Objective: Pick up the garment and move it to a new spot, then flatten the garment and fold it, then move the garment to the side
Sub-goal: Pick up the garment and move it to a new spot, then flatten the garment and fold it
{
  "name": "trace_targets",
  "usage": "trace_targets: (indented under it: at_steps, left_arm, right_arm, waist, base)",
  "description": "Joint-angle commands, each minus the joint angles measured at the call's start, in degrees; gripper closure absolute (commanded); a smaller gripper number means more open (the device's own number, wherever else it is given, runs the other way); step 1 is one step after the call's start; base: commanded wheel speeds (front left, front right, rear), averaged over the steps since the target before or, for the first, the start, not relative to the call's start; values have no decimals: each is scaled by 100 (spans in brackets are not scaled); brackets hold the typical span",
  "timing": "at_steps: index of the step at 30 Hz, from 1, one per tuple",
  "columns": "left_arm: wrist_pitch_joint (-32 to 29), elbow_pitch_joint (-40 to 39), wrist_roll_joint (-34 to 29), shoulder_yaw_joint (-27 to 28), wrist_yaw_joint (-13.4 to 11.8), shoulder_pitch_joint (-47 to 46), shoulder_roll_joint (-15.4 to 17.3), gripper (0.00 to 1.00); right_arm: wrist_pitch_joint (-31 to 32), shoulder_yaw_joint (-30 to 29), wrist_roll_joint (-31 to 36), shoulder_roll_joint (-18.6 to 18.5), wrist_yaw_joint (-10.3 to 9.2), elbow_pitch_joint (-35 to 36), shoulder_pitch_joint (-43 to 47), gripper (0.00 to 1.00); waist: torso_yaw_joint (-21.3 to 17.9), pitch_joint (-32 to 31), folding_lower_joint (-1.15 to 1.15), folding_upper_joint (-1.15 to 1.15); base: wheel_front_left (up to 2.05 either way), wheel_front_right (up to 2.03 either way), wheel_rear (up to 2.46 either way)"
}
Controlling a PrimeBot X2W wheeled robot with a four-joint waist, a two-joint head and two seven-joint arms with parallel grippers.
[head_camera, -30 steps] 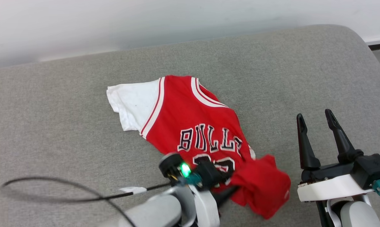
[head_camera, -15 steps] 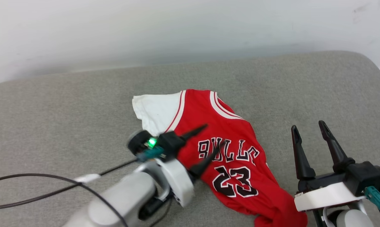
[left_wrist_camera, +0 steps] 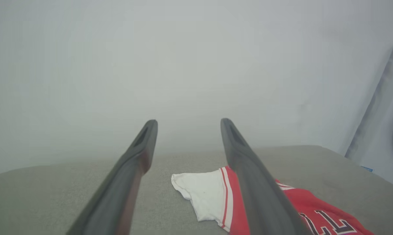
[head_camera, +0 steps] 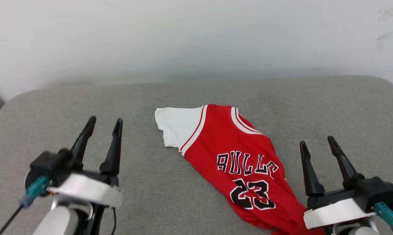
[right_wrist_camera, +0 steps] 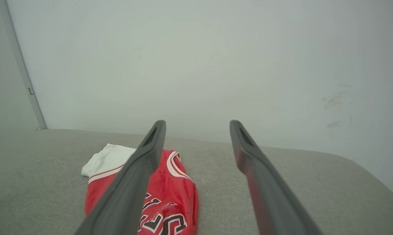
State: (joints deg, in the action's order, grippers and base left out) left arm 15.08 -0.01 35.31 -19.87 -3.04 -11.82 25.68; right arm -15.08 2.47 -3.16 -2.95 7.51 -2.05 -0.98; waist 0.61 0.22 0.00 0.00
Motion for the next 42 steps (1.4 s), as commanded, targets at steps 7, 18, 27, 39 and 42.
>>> trace_targets:
  at_steps: [7, 18, 27, 39, 42]
  left_arm:
    - [13, -323, -705, 870, 230, 1286, -637, 0]
    - [-74, 67, -1160, 978, 815, 1121, -775, 0]
    - [-2202, 244, -479, 665, 1012, -670, -48, 0]
    - [-5461, 1238, 584, -110, 1048, -3375, 975, 0]
    - [-5958, 1569, 823, -298, 1049, -3855, 1040, 0]
  right_arm:
    - [-13, -52, -99, 12, -4, 137, 139, 0]
    - [-13, -28, -123, 13, -4, 235, -63, 0]
    - [-13, -111, -31, 12, -4, 474, -335, 0]
    - [-13, -145, -202, 14, -4, 626, -699, 0]
    - [-13, -110, -253, 13, -4, 637, -780, 0]
  waist:
    - [19, 75, 0, 0]
    - [-194, 327, 0, 0]
    - [-569, 1181, 0, 0]
    - [-1033, 2259, 0, 0]
    - [-1148, 2483, 0, 0]
  base:
    - [0, 0, 0]
    - [0, 0, 0]
    - [0, 0, 0]
    - [0, 0, 0]
    - [0, 0, 0]
